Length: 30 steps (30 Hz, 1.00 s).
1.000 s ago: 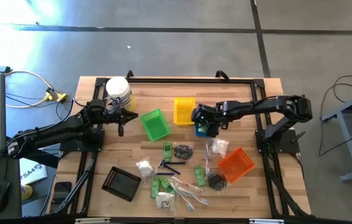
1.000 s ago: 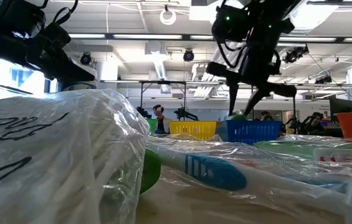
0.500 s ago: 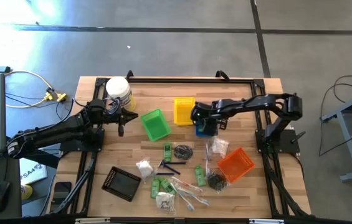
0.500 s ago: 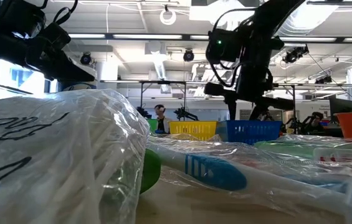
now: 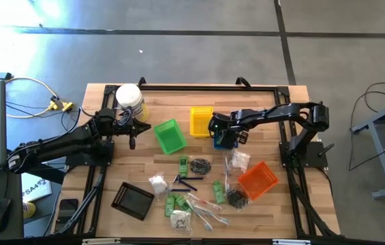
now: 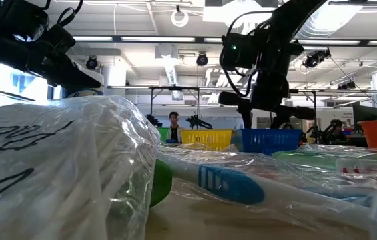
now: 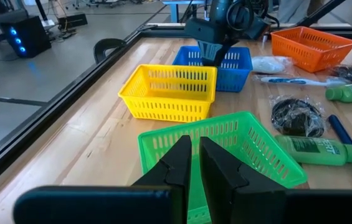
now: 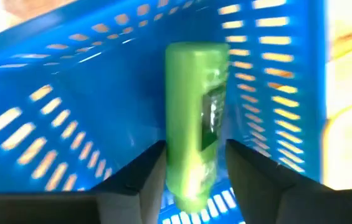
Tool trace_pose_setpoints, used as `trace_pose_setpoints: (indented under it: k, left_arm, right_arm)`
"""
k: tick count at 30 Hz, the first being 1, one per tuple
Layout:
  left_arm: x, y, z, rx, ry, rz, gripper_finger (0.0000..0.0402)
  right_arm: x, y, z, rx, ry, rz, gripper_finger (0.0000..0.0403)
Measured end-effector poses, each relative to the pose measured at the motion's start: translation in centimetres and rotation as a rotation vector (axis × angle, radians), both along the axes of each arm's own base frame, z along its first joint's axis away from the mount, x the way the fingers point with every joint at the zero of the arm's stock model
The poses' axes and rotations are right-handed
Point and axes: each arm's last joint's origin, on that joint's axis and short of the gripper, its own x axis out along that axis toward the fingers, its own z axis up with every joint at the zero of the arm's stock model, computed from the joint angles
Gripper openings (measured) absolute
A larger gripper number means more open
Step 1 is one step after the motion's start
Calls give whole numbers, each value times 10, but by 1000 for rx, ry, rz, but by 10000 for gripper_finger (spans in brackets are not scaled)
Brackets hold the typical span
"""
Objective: Pick & Place Travel size toiletries
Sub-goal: Put the green shampoo into the blue basket, then put the red toothbrush into the yellow basket
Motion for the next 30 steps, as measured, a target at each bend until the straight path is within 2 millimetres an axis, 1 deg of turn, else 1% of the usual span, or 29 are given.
trace_pose_setpoints:
  k: [6,8,10,13,15,18,21,24,26,28,30]
  left_arm:
    - [0,0,0,-2,-1,0,30]
    - [0,0,0,-2,-1,0,30]
    - [0,0,0,-3,-1,0,30]
    - [0,0,0,-3,-1,-1,30]
    - [0,0,0,-3,-1,-2,30]
    - [0,0,0,-4,-1,-2,30]
    - [0,0,0,-4,-1,-2,30]
    - [0,0,0,-6,-1,-2,30]
    - [0,0,0,-6,-2,-2,30]
    - [0,0,0,-9,-2,-1,30]
    - [0,0,0,-19,-5,1,30]
  right_arm:
    - [1,4,0,-28,0,6,201]
    - [2,4,1,-76,2,0,205]
    - [1,4,6,-141,-1,-11,207]
    - [-2,3,19,-206,-37,-30,208]
    - [-6,4,30,-220,-69,-34,208]
    - [-11,8,52,-209,-162,-51,208]
    - [-13,13,76,-110,-360,-145,205]
    - [-16,22,105,61,-592,-237,192]
    - [-19,27,128,219,-768,-318,179]
    - [-24,30,150,426,-922,-414,159]
    - [-33,28,169,651,-1005,-478,130]
